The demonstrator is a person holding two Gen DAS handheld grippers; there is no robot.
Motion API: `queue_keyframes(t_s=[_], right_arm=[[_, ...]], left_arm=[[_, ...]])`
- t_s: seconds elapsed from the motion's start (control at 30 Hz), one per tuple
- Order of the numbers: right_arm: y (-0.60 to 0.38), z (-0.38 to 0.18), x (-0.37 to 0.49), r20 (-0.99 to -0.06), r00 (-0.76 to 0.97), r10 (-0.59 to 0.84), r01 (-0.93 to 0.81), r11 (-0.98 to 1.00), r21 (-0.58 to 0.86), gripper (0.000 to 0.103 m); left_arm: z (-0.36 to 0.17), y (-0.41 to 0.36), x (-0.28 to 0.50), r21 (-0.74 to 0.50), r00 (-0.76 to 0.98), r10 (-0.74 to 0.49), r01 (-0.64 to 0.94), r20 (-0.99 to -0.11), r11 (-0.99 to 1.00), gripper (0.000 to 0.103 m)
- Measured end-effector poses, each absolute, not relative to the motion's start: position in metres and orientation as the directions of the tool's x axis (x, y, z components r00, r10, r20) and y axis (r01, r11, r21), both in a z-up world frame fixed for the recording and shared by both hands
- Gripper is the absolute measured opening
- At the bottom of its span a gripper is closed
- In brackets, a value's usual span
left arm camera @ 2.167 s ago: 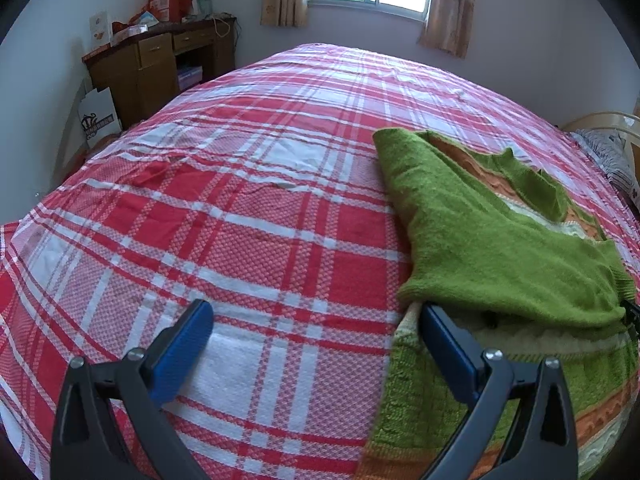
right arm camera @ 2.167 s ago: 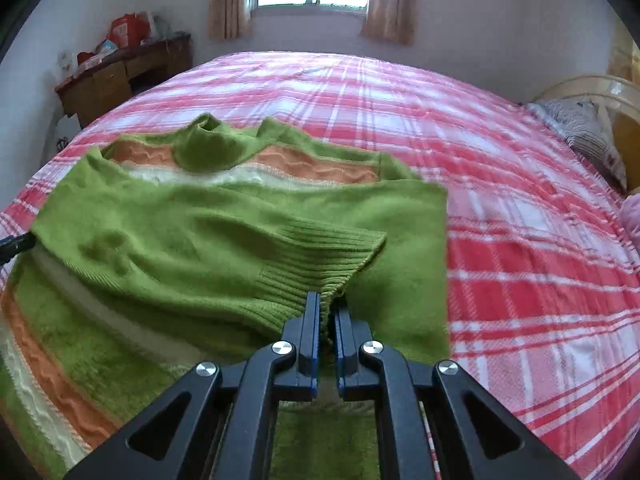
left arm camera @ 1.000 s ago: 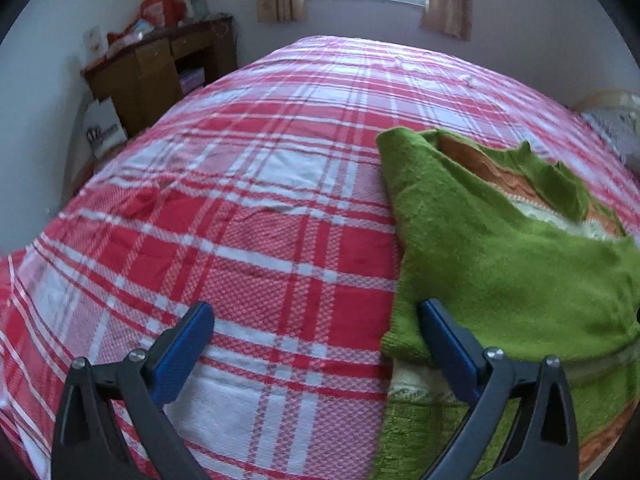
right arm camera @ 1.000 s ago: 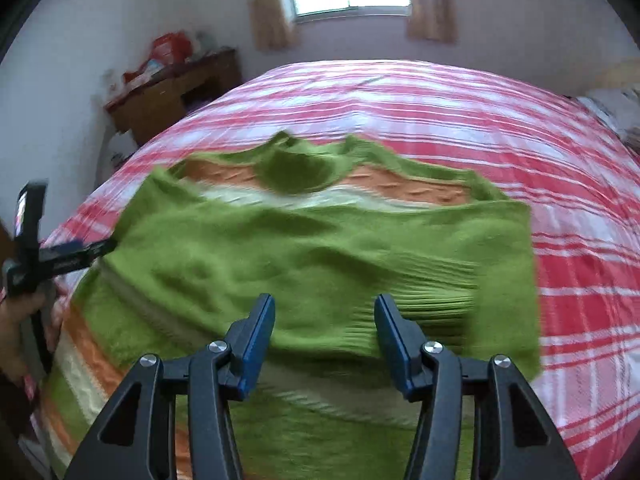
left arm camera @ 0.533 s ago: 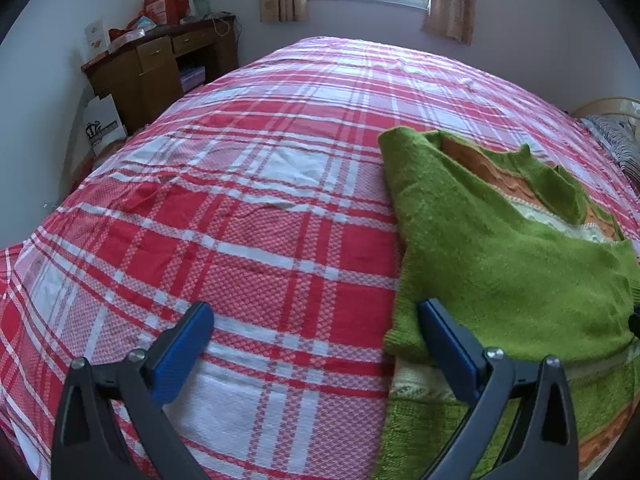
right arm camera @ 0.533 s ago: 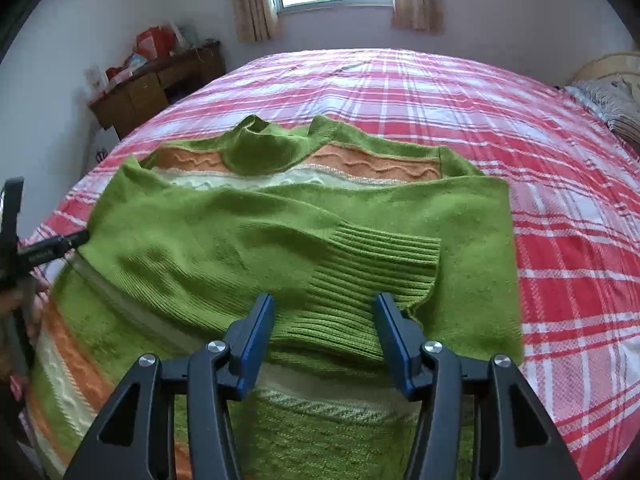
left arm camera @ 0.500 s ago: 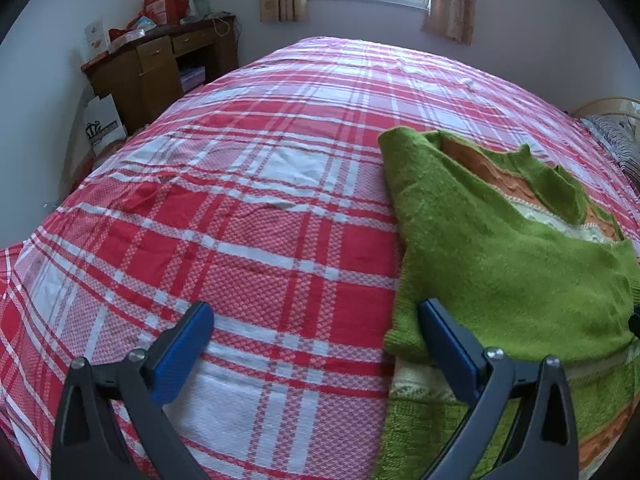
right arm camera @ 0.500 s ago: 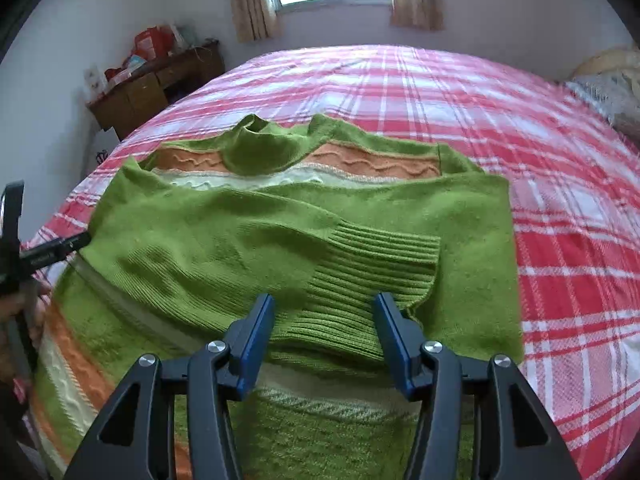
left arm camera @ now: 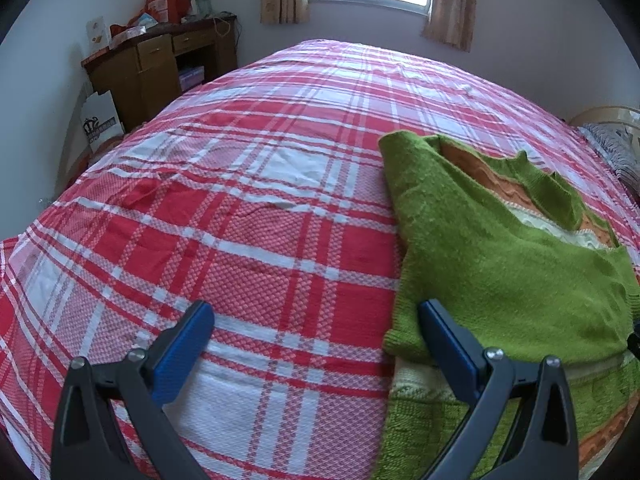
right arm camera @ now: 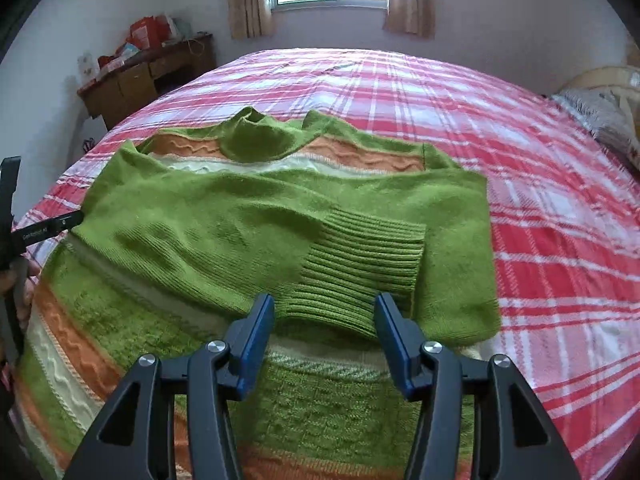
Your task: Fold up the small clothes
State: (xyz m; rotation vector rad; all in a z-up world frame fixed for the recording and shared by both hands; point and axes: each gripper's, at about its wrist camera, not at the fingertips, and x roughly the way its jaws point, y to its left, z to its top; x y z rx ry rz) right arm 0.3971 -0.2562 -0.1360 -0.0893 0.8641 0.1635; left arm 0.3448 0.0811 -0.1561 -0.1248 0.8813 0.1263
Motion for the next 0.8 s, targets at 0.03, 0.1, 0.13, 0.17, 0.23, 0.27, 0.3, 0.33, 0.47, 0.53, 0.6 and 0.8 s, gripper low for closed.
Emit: queue_keyframes(t_s=[0.03, 0.1, 0.13, 0.17, 0.23, 0.27, 0.3, 0.33, 0.47, 0.53, 0.6, 0.8], right_arm=[[-0.255, -0.132, 0.396, -0.749, 0.653, 0.110, -0.178, 0.984, -0.011, 0.053], [-0.252, -0.132, 0.397, -0.743, 0.659, 0.119, -0.182, 0.983, -0.004, 0.054], [-0.249, -0.138, 0.401, -0.763, 0.636, 0.118, -0.187, 0.982, -0.005, 0.054], [-0.248, -0.144, 0.402, -0.764, 0.635, 0.114, -0.187, 0.982, -0.009, 0.055], [-0.250, -0.145, 0.402, -0.753, 0.646, 0.124, -0.181, 0.983, 0.006, 0.056], [-0.253, -0.144, 0.403, -0.757, 0.640, 0.136, -0.176, 0.984, 0.028, 0.056], [-0.255, -0.144, 0.403, -0.759, 0.636, 0.142, -0.175, 0.984, 0.038, 0.057], [-0.256, -0.144, 0.403, -0.760, 0.632, 0.148, -0.177, 0.983, 0.044, 0.058], [-0.259, -0.137, 0.389, -0.766, 0.622, 0.165, -0.182, 0.981, 0.064, 0.058], [-0.263, -0.138, 0.376, -0.771, 0.613, 0.171, -0.172, 0.982, 0.082, 0.058], [-0.268, -0.141, 0.365, -0.779, 0.603, 0.171, -0.158, 0.983, 0.094, 0.058], [-0.269, -0.152, 0.335, -0.770, 0.623, 0.137, -0.164, 0.985, 0.042, 0.072]], left_arm=[[-0.156, 0.081, 0.345, -0.057, 0.630, 0.059, -0.161, -0.775, 0.985, 0.103], [-0.157, 0.082, 0.346, -0.063, 0.630, 0.053, -0.161, -0.775, 0.985, 0.103], [-0.157, 0.082, 0.346, -0.064, 0.627, 0.052, -0.161, -0.777, 0.985, 0.103], [-0.157, 0.082, 0.346, -0.065, 0.627, 0.051, -0.161, -0.777, 0.985, 0.103], [-0.157, 0.082, 0.346, -0.065, 0.627, 0.051, -0.160, -0.777, 0.985, 0.103], [-0.157, 0.082, 0.346, -0.065, 0.627, 0.050, -0.160, -0.777, 0.985, 0.103], [-0.157, 0.083, 0.346, -0.067, 0.627, 0.049, -0.160, -0.777, 0.985, 0.103], [-0.157, 0.083, 0.346, -0.067, 0.626, 0.048, -0.158, -0.778, 0.985, 0.103], [-0.155, 0.085, 0.338, -0.086, 0.630, 0.010, -0.122, -0.776, 0.989, 0.103], [-0.155, 0.083, 0.328, -0.081, 0.628, 0.005, -0.108, -0.778, 0.991, 0.103], [-0.158, 0.077, 0.318, -0.033, 0.611, 0.032, -0.095, -0.791, 0.995, 0.103], [-0.155, 0.077, 0.288, -0.032, 0.611, 0.013, -0.063, -0.791, 0.997, 0.103]])
